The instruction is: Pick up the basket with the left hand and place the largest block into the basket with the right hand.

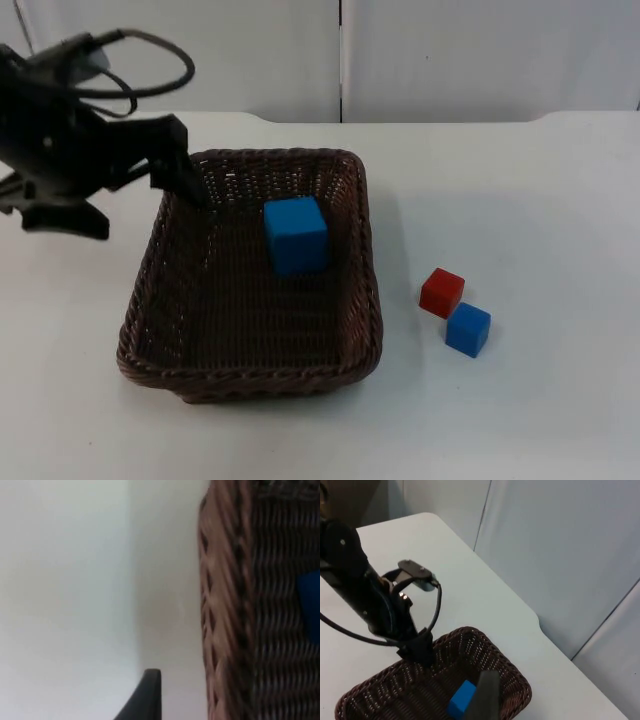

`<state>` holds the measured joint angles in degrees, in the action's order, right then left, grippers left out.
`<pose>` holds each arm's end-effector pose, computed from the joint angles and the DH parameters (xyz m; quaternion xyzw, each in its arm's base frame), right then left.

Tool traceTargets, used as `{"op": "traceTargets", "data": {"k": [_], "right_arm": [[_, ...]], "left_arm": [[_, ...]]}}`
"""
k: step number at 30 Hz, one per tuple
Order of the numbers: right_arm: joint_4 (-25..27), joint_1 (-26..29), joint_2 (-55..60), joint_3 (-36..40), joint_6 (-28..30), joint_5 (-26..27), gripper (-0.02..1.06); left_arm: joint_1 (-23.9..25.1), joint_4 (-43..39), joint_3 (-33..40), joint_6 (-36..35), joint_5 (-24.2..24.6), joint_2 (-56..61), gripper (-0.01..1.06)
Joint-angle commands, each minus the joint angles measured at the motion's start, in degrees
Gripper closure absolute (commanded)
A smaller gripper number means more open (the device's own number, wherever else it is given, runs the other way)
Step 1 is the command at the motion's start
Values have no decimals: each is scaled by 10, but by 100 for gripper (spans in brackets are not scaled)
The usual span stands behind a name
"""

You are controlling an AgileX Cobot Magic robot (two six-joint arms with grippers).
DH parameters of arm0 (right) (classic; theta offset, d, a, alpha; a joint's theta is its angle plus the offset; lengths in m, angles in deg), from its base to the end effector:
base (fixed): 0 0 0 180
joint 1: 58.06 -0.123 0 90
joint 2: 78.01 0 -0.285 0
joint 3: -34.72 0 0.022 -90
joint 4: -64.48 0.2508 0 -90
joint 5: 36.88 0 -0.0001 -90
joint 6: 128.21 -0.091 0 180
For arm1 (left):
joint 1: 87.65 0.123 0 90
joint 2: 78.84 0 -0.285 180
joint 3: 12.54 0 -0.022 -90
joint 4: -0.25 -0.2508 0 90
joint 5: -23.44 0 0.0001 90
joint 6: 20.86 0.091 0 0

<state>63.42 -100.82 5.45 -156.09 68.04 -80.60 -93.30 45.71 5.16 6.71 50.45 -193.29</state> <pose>0.2077 0.1905 0.4614 -0.4205 0.7384 0.1122 0.5152 0.3546 -0.0647 0.1545 -0.0347 0.9570 -0.1988 0.2084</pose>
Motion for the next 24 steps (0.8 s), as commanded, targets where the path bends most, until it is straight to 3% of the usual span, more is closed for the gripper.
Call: {"op": "traceTargets", "data": {"k": [1,24], "right_arm": [[-4,-3,-6,-2,-4,-6,31],[-3,-3,-6,-2,-44,-24,31]], "left_arm": [[0,-17,-2,-15,-1,19,12],[0,-43,-2,-26,69,144,12]]}}
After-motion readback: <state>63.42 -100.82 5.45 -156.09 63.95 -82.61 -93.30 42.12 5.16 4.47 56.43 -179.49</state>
